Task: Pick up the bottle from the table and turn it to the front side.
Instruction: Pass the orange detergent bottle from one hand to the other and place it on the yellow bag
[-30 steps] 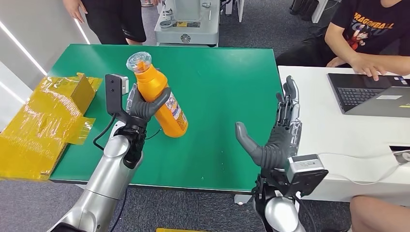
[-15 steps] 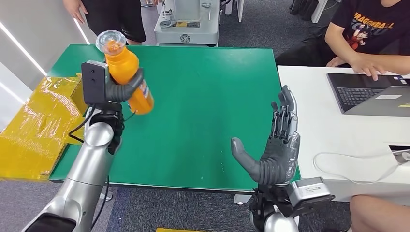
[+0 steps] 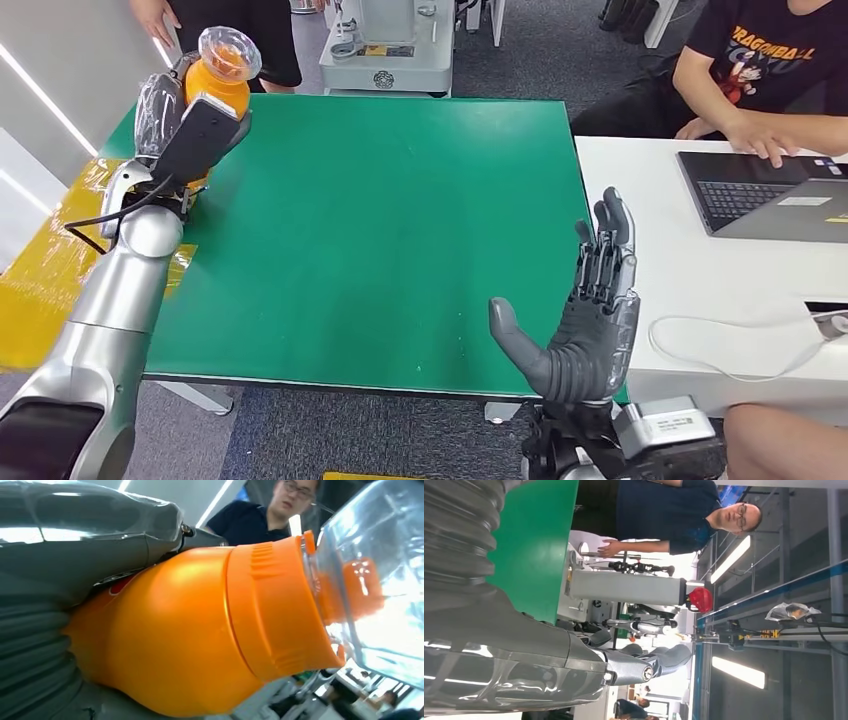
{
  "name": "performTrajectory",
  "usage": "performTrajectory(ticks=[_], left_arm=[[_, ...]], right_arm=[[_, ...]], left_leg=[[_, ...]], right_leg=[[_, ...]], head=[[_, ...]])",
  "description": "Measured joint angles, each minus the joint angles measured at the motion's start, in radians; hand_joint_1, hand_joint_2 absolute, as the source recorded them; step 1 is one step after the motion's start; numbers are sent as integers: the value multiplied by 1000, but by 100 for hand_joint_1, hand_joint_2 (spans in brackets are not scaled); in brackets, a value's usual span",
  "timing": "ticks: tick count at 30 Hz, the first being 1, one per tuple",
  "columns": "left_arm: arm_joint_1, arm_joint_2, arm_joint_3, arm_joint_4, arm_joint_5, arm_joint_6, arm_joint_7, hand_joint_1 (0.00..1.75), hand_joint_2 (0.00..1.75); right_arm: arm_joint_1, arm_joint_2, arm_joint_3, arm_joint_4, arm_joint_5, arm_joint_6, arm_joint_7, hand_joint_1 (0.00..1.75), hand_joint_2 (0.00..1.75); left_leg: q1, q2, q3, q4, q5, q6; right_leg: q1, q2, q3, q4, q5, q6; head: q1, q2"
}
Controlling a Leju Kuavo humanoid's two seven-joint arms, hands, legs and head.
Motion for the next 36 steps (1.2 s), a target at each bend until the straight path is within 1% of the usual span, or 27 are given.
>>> performTrajectory(ticks=[6, 9, 15, 18, 21, 24, 29, 36], left_arm=[[-57, 96, -51, 84, -98, -154, -26, 175, 175], [-74, 144, -80, 122, -130, -213, -46, 175, 175], [-99, 229, -134, 176, -149, -331, -130, 175, 175], [-105, 256, -153, 202, -140, -372, -162, 175, 175], [-114, 272, -175, 228, -146, -389, -179, 175, 175], [-120, 278, -203, 267, -149, -387, -203, 175, 175], [-120, 275, -249, 340, -175, -352, -228, 175, 175], [-101, 262, -309, 436, -219, -293, -232, 175, 175]], right_arm=[[7, 0, -2, -24, -3, 40, 11, 0, 175], [12, 0, -5, -38, -4, 58, 15, 0, 175], [23, 0, -18, -70, -3, 81, 27, 0, 175], [31, 1, -21, -81, 0, 87, 29, 0, 175], [38, 3, -27, -89, 6, 89, 29, 0, 175], [48, 7, -38, -99, 17, 98, 30, 0, 175], [54, 14, -49, -110, 40, 108, 41, 0, 175], [65, 16, -50, -111, 56, 101, 45, 0, 175]], left_leg=[[0, 1, 0, 0, 0, 0], [0, 2, 0, 0, 0, 0], [0, 2, 0, 0, 0, 0], [0, 2, 0, 0, 0, 0], [0, 2, 0, 0, 0, 0], [0, 2, 0, 0, 0, 0], [0, 2, 0, 0, 0, 0], [0, 2, 0, -1, 0, 0]], right_leg=[[0, 1, -1, 1, 0, 0], [0, 2, -1, 1, 0, 0], [0, 2, -1, 1, 0, 0], [0, 2, -1, 0, 0, -1], [0, 2, -1, 0, 0, 0], [0, 2, -1, 0, 0, -1], [0, 2, -1, 0, 0, -1], [0, 2, -1, 1, 0, -1]], head=[[0, 0], [0, 0], [0, 0], [0, 0], [0, 0], [0, 0], [0, 0], [0, 0]])
